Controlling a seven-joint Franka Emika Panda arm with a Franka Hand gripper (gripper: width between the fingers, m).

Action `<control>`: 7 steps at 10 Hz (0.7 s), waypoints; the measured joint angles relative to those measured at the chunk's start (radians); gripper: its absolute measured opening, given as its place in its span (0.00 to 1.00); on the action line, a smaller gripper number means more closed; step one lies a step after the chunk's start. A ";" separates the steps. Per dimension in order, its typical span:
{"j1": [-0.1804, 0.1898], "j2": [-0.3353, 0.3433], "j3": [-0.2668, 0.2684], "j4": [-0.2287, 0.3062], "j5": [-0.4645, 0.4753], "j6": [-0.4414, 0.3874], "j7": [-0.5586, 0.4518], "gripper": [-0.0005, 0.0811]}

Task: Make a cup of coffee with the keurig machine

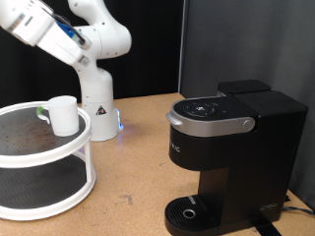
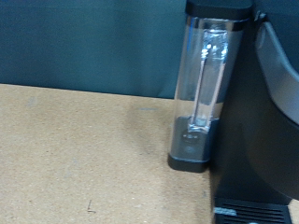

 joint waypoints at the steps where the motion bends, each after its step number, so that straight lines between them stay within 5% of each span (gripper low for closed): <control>1: -0.020 -0.025 -0.011 0.001 0.000 -0.014 -0.001 0.01; 7: -0.098 -0.058 -0.087 0.076 -0.155 -0.257 -0.003 0.01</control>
